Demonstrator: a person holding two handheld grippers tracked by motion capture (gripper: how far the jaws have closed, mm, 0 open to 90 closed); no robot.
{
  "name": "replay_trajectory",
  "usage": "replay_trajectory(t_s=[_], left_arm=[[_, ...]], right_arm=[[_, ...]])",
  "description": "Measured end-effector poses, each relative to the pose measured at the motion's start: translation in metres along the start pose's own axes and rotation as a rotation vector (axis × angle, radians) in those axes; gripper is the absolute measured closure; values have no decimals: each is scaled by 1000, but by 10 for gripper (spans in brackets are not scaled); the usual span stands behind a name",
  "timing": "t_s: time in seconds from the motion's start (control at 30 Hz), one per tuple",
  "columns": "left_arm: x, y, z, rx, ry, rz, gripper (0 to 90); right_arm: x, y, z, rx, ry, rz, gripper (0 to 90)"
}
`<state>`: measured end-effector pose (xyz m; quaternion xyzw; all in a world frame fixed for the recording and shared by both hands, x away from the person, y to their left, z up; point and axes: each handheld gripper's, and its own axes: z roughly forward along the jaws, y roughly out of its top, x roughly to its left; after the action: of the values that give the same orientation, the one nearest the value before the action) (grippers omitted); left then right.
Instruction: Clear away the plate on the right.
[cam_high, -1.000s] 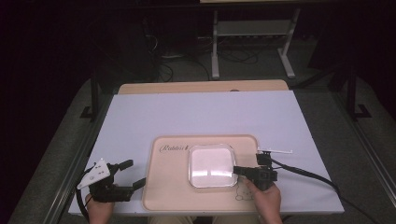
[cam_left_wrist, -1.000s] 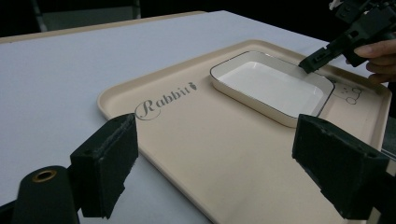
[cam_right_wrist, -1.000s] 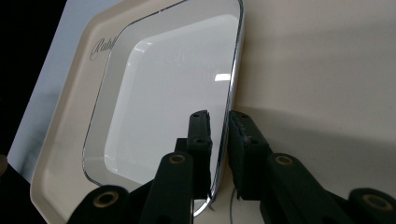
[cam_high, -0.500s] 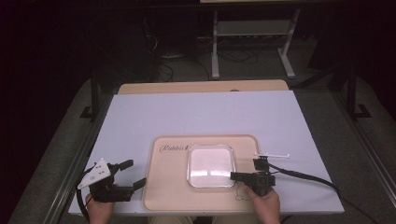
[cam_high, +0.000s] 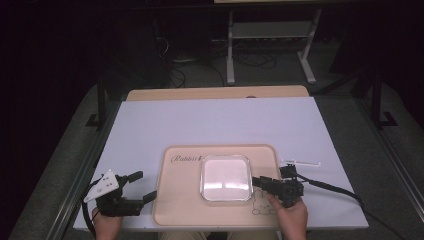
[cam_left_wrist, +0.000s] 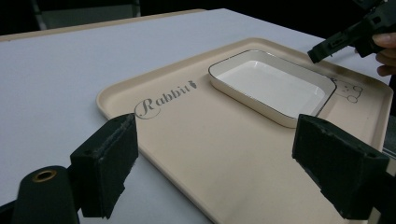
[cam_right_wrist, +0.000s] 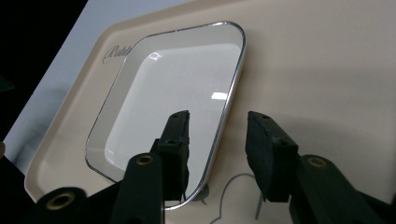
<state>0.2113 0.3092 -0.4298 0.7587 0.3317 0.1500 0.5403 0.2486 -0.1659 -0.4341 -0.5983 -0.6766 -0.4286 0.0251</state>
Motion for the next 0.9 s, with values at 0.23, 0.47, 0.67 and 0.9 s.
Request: replay_trajectory(t_s=[0.23, 0.47, 0.67, 0.9], left_arm=[[0, 0, 1, 6, 0, 2, 140], [1, -1, 1, 12, 2, -1, 140], [1, -1, 2, 14, 4, -1, 140], [1, -2, 2, 20, 4, 1, 140]], right_arm=[[-3, 5, -10, -76, -18, -95, 490], [-6, 8, -16, -141, -57, -194, 443], [-9, 11, -21, -190, -58, -272, 390], [-14, 17, -30, -253, -88, -385, 307]])
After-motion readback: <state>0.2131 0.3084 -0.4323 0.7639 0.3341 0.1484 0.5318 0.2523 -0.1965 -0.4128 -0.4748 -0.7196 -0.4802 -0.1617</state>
